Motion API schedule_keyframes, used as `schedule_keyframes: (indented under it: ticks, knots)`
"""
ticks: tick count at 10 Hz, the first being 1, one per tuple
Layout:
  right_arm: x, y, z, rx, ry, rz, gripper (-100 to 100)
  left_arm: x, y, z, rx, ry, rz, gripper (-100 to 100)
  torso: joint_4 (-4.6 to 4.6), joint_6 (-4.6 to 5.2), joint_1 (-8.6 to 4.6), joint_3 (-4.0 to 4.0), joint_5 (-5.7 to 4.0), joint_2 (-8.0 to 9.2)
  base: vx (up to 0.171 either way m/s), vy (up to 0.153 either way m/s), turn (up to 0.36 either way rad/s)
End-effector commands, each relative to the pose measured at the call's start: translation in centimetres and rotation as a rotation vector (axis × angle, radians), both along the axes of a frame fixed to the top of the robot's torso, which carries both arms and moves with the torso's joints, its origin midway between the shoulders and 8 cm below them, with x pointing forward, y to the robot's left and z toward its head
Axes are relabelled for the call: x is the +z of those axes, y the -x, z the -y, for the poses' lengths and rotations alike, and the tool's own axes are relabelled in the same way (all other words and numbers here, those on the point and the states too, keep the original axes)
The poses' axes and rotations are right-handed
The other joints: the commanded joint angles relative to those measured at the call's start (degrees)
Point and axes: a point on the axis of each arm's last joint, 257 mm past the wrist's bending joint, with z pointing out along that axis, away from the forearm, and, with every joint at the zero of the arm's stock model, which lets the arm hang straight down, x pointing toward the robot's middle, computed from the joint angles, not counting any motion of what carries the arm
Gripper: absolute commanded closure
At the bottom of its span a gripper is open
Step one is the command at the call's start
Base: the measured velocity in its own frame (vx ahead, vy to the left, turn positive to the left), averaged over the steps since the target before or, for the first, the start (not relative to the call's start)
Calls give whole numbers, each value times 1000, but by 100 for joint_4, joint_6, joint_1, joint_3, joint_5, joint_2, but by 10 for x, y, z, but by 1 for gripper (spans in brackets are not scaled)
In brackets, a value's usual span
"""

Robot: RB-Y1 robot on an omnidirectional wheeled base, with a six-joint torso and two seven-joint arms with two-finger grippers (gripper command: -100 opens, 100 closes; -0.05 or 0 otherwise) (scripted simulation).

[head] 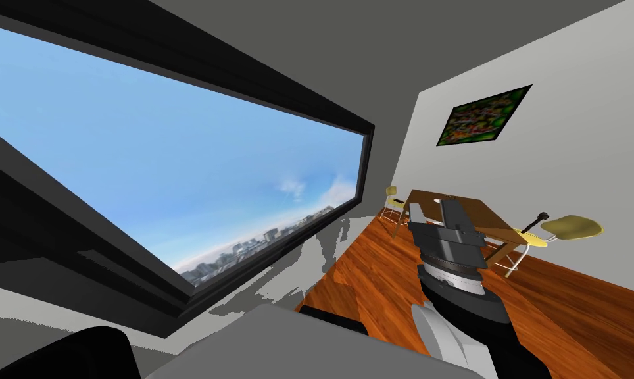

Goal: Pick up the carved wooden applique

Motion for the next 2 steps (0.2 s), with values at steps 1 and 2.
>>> schedule_keyframes:
  ticks: [1, 2]
  knots:
    - [0, 0, 0, 0, 0, 0, 0, 0, 0, 0, 0, 0, 0, 100, 0, 0, 0, 0, 0, 0, 8, 8, 21]
    - [0, 0, 0, 0, 0, 0, 0, 1, 1, -1, -2, 1, -2, 0, 4, 4, -6, 2, 3, 0, 0, 0, 0]
